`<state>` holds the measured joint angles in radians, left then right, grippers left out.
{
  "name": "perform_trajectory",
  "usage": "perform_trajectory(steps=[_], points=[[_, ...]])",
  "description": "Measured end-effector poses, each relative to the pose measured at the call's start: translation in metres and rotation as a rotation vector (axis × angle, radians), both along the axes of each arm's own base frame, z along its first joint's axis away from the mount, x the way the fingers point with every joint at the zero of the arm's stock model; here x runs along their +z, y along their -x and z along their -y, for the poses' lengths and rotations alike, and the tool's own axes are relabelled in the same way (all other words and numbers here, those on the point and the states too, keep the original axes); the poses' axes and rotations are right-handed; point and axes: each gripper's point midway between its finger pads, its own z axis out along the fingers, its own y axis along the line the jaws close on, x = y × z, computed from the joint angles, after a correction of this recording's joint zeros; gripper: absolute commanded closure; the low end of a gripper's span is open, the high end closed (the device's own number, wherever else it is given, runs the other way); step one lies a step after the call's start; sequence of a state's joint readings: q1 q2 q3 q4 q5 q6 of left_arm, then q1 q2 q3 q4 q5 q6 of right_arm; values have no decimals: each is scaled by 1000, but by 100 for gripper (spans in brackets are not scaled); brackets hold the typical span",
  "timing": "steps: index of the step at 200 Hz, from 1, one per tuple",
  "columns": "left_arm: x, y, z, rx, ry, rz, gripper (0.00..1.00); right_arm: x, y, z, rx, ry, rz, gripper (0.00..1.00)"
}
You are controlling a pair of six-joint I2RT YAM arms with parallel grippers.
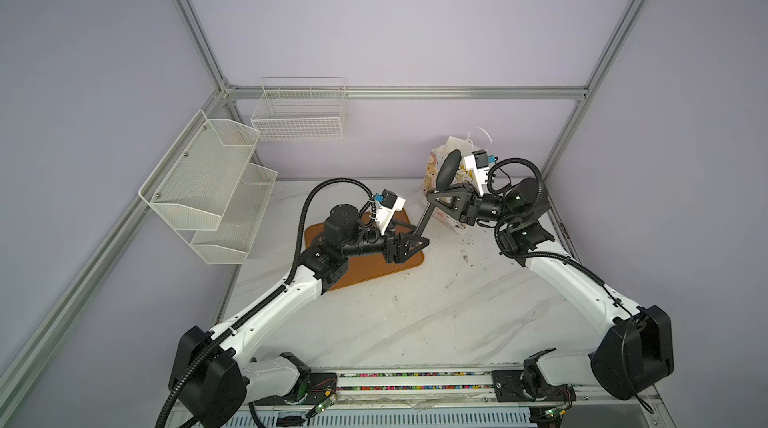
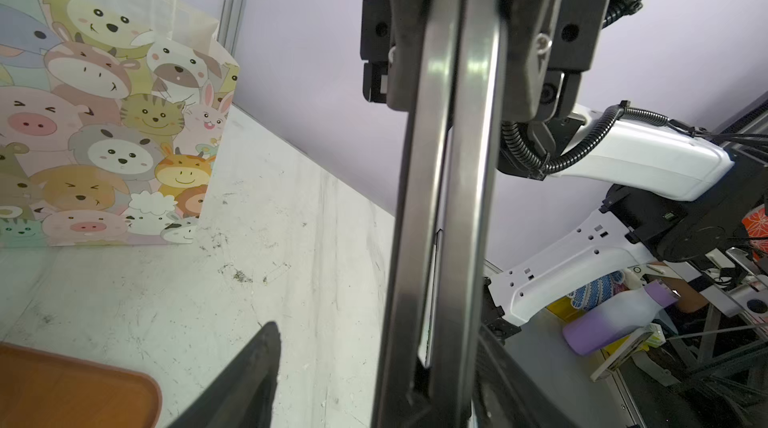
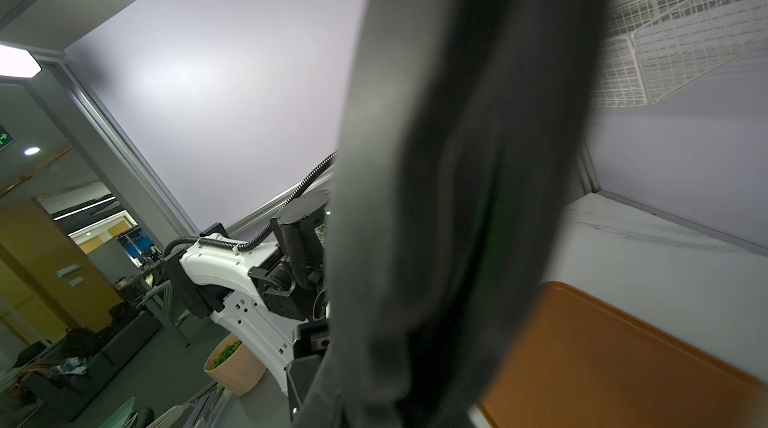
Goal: Take the fake bread out of the paper bag
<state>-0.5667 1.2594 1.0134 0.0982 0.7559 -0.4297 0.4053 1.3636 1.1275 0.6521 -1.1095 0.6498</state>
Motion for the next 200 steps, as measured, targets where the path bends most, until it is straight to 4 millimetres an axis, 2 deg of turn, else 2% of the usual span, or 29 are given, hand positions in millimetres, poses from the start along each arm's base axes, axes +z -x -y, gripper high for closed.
perform_trajectory(steps=[52,86,117,154,183,200], points=[[16,-2,5,-42,17,17,34,-9,10,-7,60,50,14,100],[24,1,7,-68,32,21,38,-20,8,-14,84,72,-5,100],[23,1,10,-91,42,-1,45,-27,8,-17,97,86,-22,100],[19,1,12,-112,44,-31,46,-27,10,-18,104,88,-16,100],[19,2,13,-115,48,-42,57,-26,10,-18,103,86,-10,100],[20,2,13,-117,51,-44,57,-24,10,-18,104,85,-6,100]])
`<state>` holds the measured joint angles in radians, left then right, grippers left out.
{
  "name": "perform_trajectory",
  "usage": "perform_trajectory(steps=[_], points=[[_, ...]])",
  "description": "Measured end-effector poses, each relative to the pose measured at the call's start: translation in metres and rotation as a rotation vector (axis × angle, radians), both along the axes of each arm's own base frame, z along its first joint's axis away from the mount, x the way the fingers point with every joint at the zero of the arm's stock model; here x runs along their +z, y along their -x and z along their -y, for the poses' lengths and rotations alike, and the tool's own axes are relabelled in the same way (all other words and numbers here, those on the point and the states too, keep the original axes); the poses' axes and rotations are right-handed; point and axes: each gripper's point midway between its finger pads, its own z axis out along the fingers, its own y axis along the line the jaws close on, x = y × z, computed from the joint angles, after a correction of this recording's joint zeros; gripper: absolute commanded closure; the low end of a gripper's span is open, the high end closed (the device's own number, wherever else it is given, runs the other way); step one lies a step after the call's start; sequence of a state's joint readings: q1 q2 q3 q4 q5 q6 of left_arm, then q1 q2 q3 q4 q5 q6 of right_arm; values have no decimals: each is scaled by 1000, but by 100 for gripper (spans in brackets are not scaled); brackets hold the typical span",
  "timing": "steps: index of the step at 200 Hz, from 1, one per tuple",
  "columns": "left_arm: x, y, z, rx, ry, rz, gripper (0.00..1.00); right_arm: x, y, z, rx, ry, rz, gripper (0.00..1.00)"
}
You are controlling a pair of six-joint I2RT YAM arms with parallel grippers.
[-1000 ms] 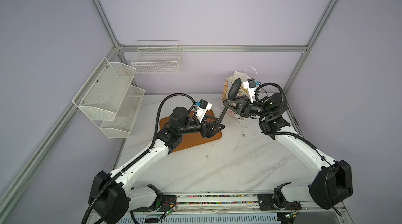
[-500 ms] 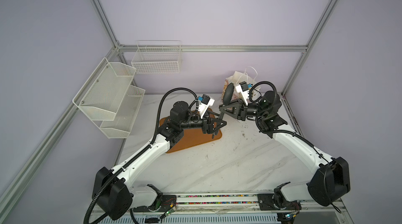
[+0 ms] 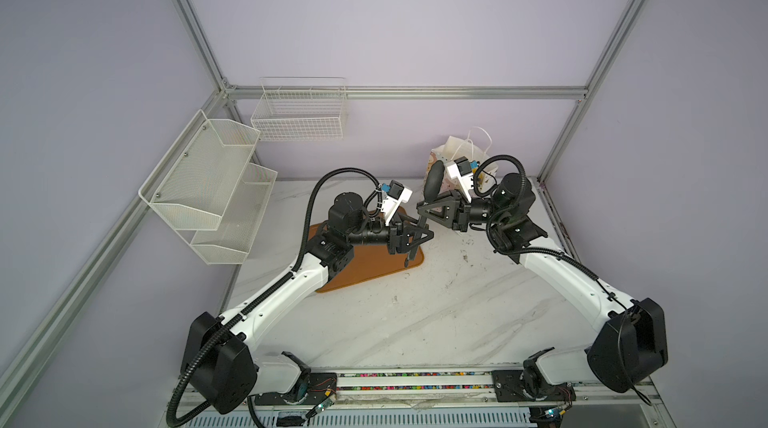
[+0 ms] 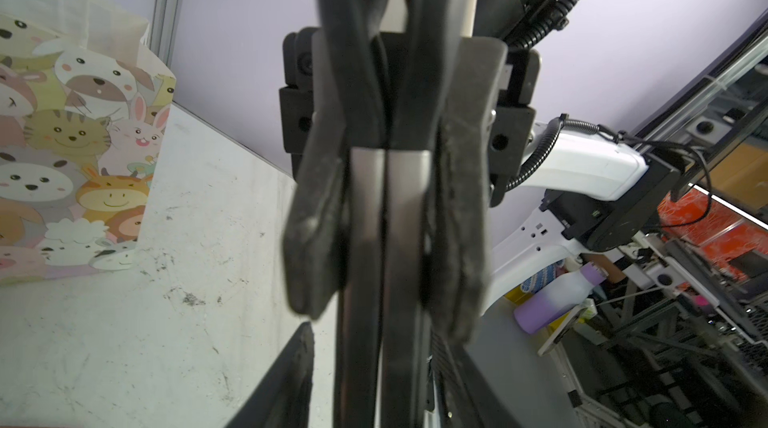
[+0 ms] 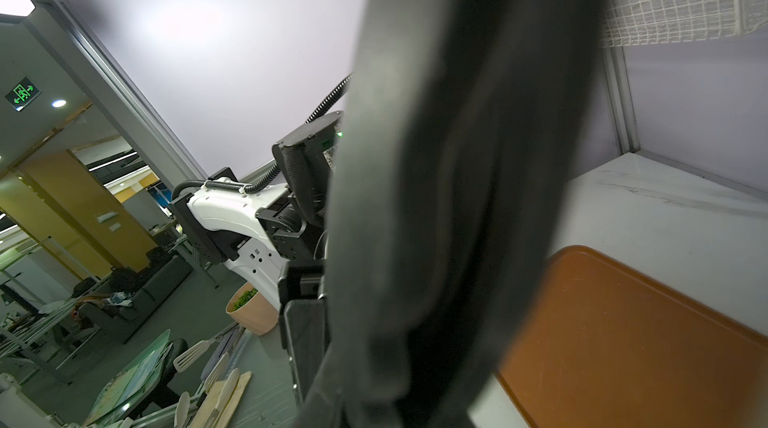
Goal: Take the fake bread out of the paper bag
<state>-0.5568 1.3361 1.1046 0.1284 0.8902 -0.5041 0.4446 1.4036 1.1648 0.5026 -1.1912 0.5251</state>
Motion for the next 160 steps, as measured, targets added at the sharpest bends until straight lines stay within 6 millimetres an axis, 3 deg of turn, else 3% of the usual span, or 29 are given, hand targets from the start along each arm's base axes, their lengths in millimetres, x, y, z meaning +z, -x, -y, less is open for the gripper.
perform_trajectory(steps=[160], points=[[1,3,0,-17,6,-7,56,4,-1,0,-6,6,40,100]])
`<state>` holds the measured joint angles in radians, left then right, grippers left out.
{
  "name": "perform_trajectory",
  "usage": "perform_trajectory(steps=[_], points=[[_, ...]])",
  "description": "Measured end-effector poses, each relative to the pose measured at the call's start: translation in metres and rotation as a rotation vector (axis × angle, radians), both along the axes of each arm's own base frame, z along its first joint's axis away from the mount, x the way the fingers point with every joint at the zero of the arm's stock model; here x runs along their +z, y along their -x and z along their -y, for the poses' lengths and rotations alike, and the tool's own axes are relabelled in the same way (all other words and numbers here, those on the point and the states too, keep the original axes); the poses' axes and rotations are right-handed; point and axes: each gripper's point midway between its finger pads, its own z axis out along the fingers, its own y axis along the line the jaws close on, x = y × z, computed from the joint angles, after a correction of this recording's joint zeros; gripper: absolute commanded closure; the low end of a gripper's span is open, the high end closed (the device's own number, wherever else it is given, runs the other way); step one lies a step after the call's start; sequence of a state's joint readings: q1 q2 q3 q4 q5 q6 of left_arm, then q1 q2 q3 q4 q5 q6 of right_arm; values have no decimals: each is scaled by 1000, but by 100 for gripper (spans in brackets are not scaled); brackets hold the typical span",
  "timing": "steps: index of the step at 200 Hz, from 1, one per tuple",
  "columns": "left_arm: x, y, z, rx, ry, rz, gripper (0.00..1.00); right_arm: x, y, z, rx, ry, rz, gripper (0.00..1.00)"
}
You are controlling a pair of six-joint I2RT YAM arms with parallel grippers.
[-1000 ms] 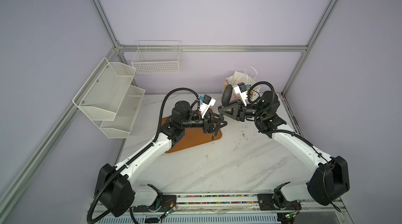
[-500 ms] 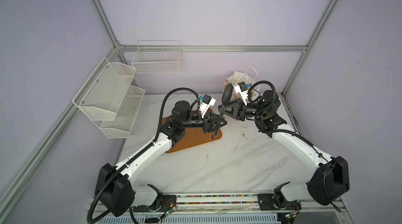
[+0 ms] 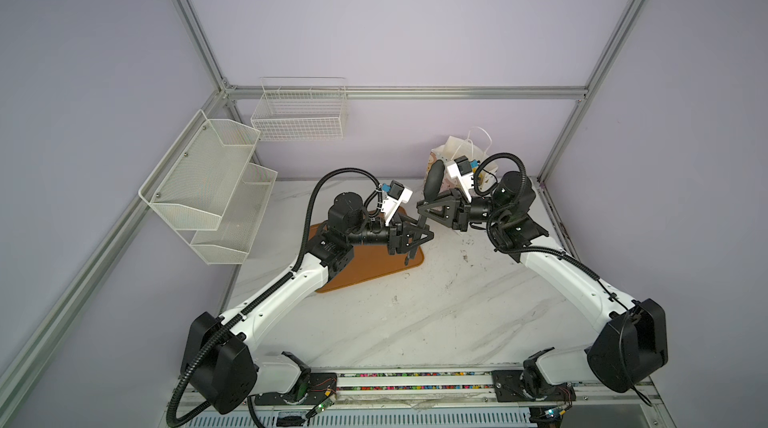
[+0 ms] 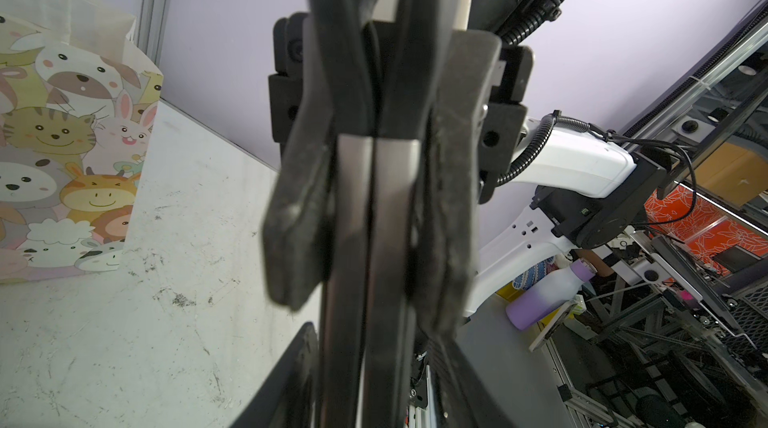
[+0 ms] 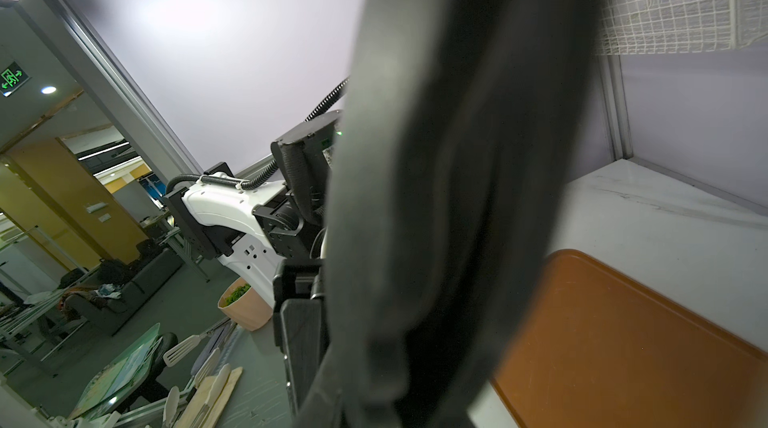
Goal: Take the fake bread out of the paper bag
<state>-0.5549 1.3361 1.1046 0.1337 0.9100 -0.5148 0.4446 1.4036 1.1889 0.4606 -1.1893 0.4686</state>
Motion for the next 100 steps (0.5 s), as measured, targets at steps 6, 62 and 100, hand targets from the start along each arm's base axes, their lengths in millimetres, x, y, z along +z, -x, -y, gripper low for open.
perform_trajectory(steps=[6,62,100], points=[[0,0,0,2,0,0,56,1,0,0,0,-1,6,100],[0,-3,-3,10,-1,-10,72,5,0,0,-4,-5,16,100],[2,0,-3,-5,3,24,99,4,-1,0,-5,-2,-22,86]])
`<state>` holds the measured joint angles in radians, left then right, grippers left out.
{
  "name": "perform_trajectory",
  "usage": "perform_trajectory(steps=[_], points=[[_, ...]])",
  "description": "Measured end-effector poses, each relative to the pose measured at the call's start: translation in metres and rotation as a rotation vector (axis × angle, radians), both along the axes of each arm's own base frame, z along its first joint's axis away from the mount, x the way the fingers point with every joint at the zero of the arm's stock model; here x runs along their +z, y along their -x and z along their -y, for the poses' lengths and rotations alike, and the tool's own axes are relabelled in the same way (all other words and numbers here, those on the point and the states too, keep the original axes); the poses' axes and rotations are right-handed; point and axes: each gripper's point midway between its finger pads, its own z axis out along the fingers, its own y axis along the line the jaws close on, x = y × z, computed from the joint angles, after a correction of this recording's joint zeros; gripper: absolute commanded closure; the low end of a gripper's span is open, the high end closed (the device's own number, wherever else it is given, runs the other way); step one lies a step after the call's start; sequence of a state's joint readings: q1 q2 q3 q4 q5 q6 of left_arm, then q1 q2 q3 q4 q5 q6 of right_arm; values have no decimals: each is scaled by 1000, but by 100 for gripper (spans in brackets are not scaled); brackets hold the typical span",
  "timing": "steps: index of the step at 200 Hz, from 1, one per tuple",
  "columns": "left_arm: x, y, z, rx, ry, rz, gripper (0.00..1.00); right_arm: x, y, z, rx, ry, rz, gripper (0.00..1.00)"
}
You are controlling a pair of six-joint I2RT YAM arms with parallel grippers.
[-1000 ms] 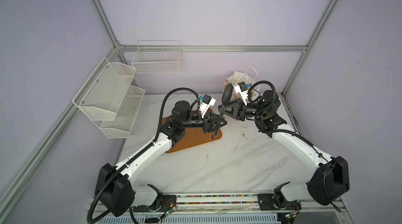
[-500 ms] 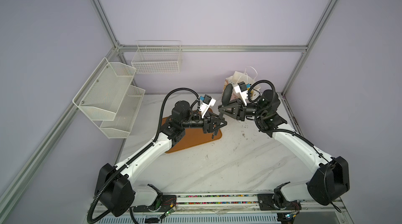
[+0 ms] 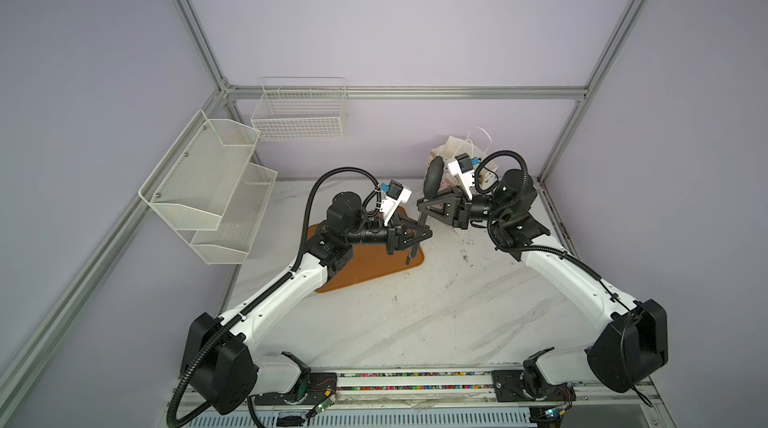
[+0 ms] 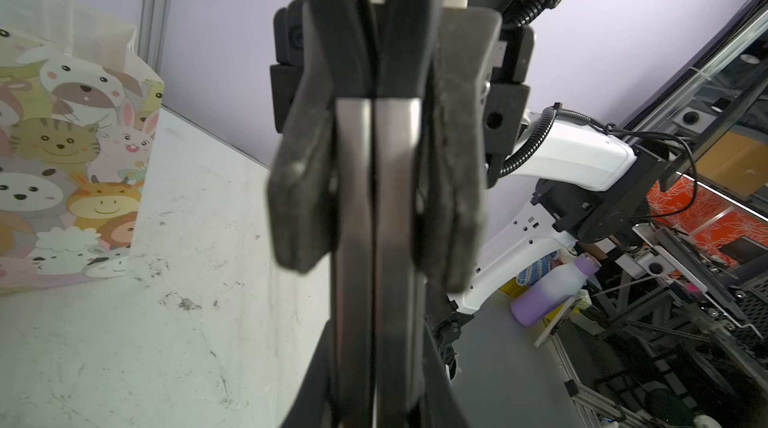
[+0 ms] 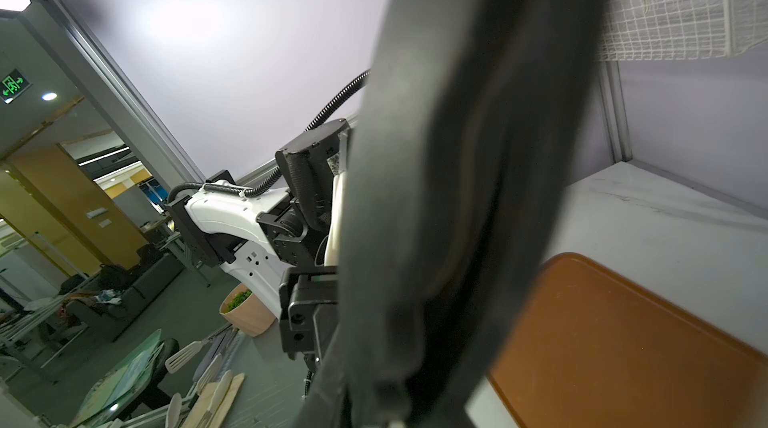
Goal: Take the fake bread out of the paper bag
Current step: 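Release the tongs with the right gripper and raise it over the paper bag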
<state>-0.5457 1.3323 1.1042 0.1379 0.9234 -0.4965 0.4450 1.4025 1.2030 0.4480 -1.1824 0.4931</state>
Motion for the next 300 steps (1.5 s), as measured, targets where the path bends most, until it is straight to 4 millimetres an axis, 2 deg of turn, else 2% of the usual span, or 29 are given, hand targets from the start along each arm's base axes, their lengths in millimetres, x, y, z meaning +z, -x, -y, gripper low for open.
perform_trajectory(steps=[19,31,55,70,82,105,124,147,160,176,189,199,216,231,255,266,281,300], points=[[0,-1,-1,9,-2,-2,100,-1,-2,0,-10,1,-2,57],[-1,-4,-2,30,-6,-12,100,-1,-4,0,-25,3,6,46],[-1,-13,-12,114,-25,-22,100,4,-18,3,-101,9,6,41],[0,-20,-24,205,-49,-14,100,11,-33,15,-178,9,2,40],[0,-25,-36,286,-81,-2,100,17,-51,34,-267,10,-9,40],[-9,-33,-56,422,-159,10,100,31,-99,90,-513,34,-41,39],[-28,-40,-69,501,-245,-10,100,52,-140,137,-726,61,-36,39],[-52,-45,-78,547,-334,-53,100,69,-175,186,-940,101,-38,36],[-61,-46,-81,559,-372,-65,100,72,-194,208,-1040,142,-40,35],[-68,-46,-84,568,-403,-68,100,71,-215,220,-1109,193,-39,34],[-72,-47,-86,574,-424,-65,100,59,-234,227,-1145,251,-54,34],[-75,-47,-87,574,-435,-65,100,43,-249,232,-1168,302,-75,33],[-80,-49,-87,573,-453,-68,100,4,-268,237,-1173,395,-129,33],[-86,-50,-86,568,-470,-68,100,-38,-283,238,-1155,482,-190,32],[-95,-51,-86,563,-496,-85,100,-81,-297,237,-1118,567,-240,31],[-98,-52,-86,562,-504,-91,100,-94,-301,237,-1102,591,-256,31],[-101,-53,-86,561,-512,-90,100,-102,-306,236,-1090,607,-256,32],[-104,-54,-85,559,-521,-89,100,-104,-313,235,-1082,614,-242,40]])
